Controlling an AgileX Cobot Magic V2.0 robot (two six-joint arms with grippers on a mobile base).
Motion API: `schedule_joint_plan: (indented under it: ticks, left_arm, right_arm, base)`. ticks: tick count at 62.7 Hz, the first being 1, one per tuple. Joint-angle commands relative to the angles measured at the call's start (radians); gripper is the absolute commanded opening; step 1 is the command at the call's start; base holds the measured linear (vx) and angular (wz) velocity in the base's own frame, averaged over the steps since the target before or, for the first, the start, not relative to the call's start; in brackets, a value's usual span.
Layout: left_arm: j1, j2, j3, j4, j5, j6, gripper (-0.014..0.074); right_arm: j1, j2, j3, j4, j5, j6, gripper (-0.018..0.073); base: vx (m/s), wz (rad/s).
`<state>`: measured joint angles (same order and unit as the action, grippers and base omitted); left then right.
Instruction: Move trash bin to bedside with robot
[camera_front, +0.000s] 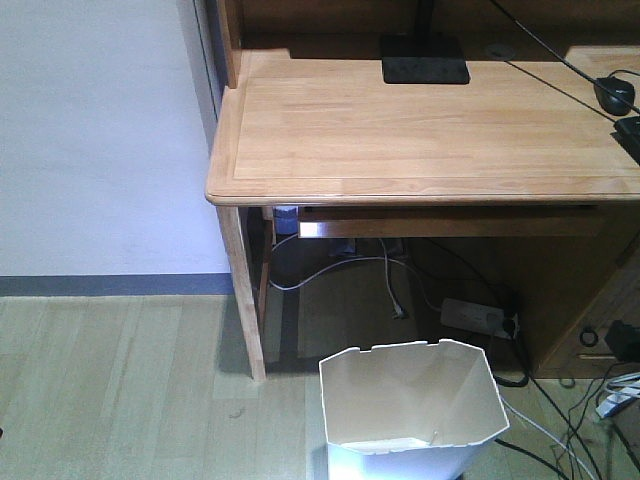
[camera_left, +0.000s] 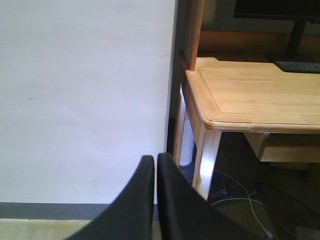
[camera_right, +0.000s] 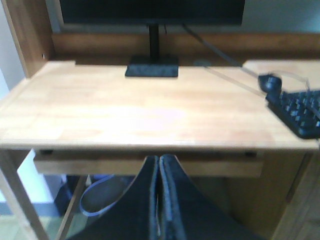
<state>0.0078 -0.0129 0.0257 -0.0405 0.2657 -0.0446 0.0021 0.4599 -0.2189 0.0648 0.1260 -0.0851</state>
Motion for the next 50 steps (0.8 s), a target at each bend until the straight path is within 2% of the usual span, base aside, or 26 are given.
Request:
schedule_joint_plan:
  ticks: [1, 16, 24, 39, 50]
  left_arm:
    - [0.0, -0.014, 0.019, -0.004, -0.068, -0.006, -0.0006]
    - [0.0, -0.014, 0.019, -0.004, -0.068, -0.006, -0.0006]
    - [0.0, -0.014, 0.019, -0.004, -0.068, -0.006, -0.0006]
    - [0.0, -0.014, 0.019, -0.004, -0.068, -0.006, -0.0006]
    - [0.0, -0.014, 0.019, -0.004, -0.068, -0.006, -0.0006]
  right_arm:
    - [0.001, 0.039, -0.037, 0.028, -0.075, 0.014, -0.0009]
    - [0.001, 0.051, -0.037, 0.034, -0.075, -0.008, 0.0028]
    - [0.001, 0.051, -0.037, 0.034, -0.074, -0.017, 0.0121]
    - [0.001, 0.051, -0.037, 0.034, -0.054, -0.017, 0.0384]
    - [0.001, 0.051, -0.037, 0.034, -0.047, -0.017, 0.0447]
  base:
    - [0.0, 0.0]
    - [0.0, 0.0]
    - [0.0, 0.0]
    - [0.0, 0.0]
    - [0.0, 0.0]
